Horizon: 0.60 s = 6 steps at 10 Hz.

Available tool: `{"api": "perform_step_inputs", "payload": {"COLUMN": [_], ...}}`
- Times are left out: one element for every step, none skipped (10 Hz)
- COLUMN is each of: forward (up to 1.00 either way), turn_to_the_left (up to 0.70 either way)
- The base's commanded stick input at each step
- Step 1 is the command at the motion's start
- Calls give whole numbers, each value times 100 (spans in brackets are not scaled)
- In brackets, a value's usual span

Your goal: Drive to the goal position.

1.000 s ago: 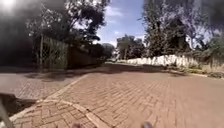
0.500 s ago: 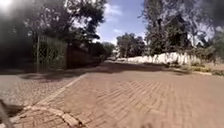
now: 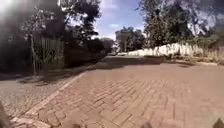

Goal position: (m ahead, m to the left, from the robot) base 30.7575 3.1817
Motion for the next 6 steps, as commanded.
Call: {"api": "perform_step_inputs", "payload": {"forward": [70, 70, 70, 70, 70, 70], "turn_to_the_left": [0, 0, 0, 0, 0, 0]}}
